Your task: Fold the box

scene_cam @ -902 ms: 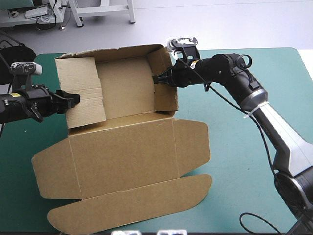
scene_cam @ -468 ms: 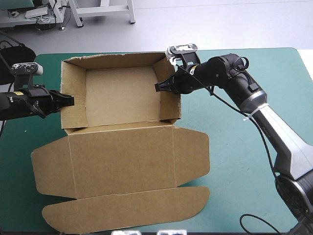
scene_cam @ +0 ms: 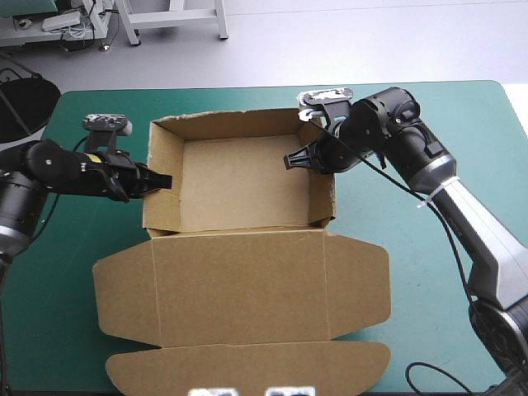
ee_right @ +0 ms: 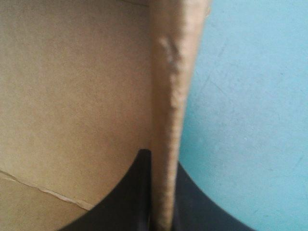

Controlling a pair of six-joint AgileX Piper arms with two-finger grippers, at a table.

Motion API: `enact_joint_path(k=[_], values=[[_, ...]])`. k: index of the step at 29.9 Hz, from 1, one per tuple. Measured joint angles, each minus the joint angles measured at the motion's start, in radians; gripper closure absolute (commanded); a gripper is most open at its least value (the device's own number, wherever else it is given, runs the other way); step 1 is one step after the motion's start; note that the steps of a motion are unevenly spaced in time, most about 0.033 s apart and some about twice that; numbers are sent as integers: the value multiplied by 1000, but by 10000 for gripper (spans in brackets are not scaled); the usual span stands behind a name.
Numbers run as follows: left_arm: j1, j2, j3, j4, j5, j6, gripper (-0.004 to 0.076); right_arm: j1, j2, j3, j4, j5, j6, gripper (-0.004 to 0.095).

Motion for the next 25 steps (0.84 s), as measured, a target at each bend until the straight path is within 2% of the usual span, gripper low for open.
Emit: enact_joint_path(k=[9, 18, 25], values=[[-183, 144, 0, 192, -46, -189, 733, -38, 73, 18, -12, 27, 30, 921], [-194, 287, 0, 219, -25, -252, 733, -38, 205, 103, 4, 10, 48, 921], [-194, 329, -8, 217, -58, -262, 732, -43, 259, 106, 8, -7, 49, 921]])
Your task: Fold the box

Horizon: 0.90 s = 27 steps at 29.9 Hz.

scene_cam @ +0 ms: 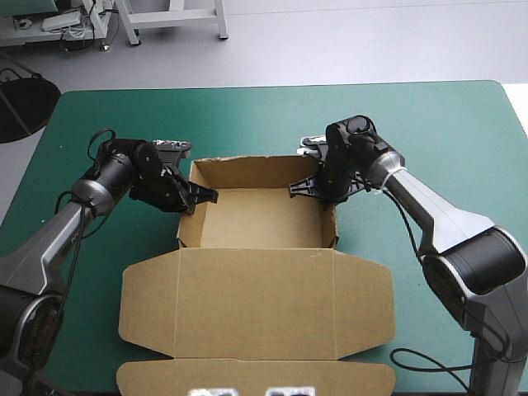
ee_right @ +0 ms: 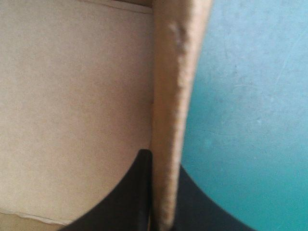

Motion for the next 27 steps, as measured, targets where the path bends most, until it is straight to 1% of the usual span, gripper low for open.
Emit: enact_joint_path(k=[5, 6, 8, 10, 15, 17, 18, 20, 21, 27], values=[[0, 9, -6, -2, 5, 0, 726, -2, 3, -3, 2, -3, -37, 919], [0, 11, -7, -2, 7, 0, 717, -2, 3, -4, -3, -2, -41, 918], [0, 14, -8, -2, 9, 0, 672, -2, 4, -6, -17, 2, -47, 907], [0, 19, -8, -2, 9, 6, 611, -1, 4, -6, -29, 3, -52, 829], [-1, 49, -1, -4, 12, 66, 383, 5, 7, -6, -62, 6, -51, 501], [-5, 53, 1, -4, 13, 75, 288, 7, 15, -5, -83, 5, -48, 412], [-6, 54, 1, -5, 11, 76, 251, 7, 18, -4, -95, 5, -47, 389], [-7, 55, 1, -5, 4, 79, 214, 7, 22, -3, -110, 6, -48, 385], [-8, 55, 1, -5, 0, 79, 209, 7, 23, -3, -118, 6, -48, 385], [-8, 55, -2, 30, -17, 80, 209, 7, 23, -7, -149, 12, -48, 385]])
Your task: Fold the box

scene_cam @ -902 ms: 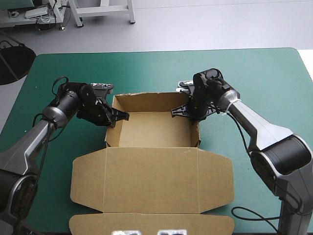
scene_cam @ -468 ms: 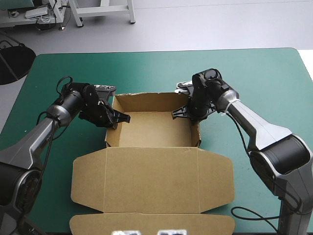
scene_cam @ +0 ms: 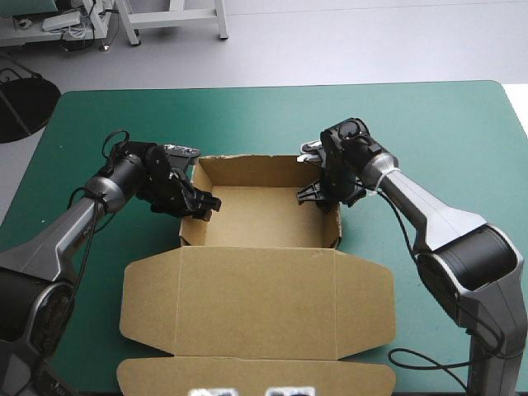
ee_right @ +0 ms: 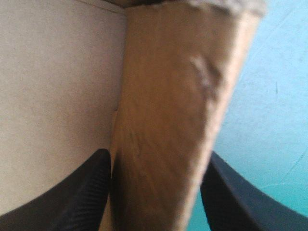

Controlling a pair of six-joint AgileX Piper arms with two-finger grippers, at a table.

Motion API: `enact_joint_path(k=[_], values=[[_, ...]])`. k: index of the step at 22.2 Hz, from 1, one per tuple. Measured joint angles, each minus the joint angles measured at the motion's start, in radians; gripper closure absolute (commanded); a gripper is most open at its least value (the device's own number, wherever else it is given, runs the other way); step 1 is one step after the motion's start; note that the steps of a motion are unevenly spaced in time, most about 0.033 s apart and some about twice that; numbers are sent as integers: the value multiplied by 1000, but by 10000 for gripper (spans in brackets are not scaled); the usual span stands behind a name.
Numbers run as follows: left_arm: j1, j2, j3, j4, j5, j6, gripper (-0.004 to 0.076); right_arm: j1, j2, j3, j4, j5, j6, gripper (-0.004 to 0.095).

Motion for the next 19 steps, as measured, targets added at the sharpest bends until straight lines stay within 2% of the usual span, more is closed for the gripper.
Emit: enact_joint_path(k=[7, 11, 13, 14, 15, 18, 19], values=[[0, 1, -114, 55, 65, 2, 209, 0, -6, -86, -11, 2, 0, 393], [0, 1, -258, 85, 162, 3, 228, 0, -47, -188, -13, 7, -15, 394], [0, 1, -382, 113, 224, 3, 310, 0, -94, -244, -14, 11, -15, 394], [0, -3, -410, 125, 227, 3, 400, 0, -105, -253, -15, 12, -15, 394], [0, -26, -468, 137, 233, 2, 442, 0, -135, -271, -31, 15, -15, 394], [0, -137, -566, 146, 241, -5, 727, 0, -198, -281, -83, 18, 10, 395], [0, -193, -587, 146, 243, -5, 732, 0, -220, -282, -102, 22, 21, 394]])
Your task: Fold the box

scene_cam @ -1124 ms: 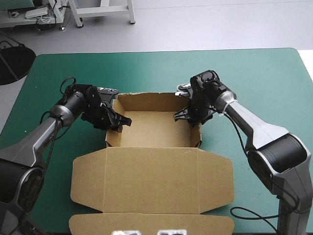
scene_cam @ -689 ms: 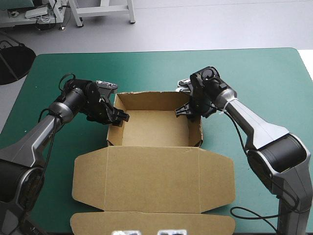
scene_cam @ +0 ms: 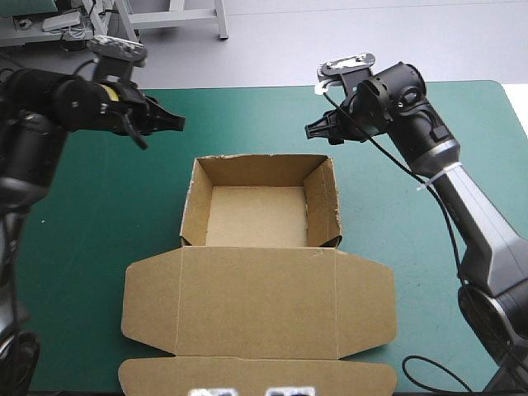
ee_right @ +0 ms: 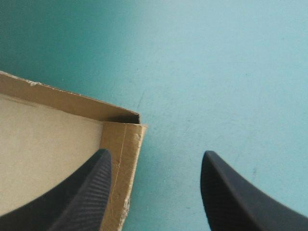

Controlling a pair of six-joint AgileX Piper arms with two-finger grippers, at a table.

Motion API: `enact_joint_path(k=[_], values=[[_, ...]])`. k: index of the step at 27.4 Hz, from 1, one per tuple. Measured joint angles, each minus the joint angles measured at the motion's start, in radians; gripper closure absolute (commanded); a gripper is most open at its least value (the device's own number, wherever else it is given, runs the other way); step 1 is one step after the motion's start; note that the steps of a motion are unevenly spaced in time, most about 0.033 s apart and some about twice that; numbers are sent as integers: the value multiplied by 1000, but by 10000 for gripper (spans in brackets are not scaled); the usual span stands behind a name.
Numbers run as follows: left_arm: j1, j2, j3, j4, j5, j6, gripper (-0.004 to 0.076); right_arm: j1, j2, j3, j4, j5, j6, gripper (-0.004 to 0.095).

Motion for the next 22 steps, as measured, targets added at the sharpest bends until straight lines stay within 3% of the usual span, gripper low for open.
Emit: enact_joint_path(k=[6, 11, 18, 22], values=[[0, -313, 9, -18, 3, 0, 733, -36, -24, 2, 70, 0, 27, 394], [0, -571, 164, -13, 4, 0, 733, -61, -5, 50, 139, 0, 27, 394], [0, -1069, 629, -11, -4, -19, 733, -64, 60, 220, 215, -4, 1, 397], [0, -1243, 847, -11, 5, -58, 733, -65, 100, 277, 236, -8, -3, 405]])
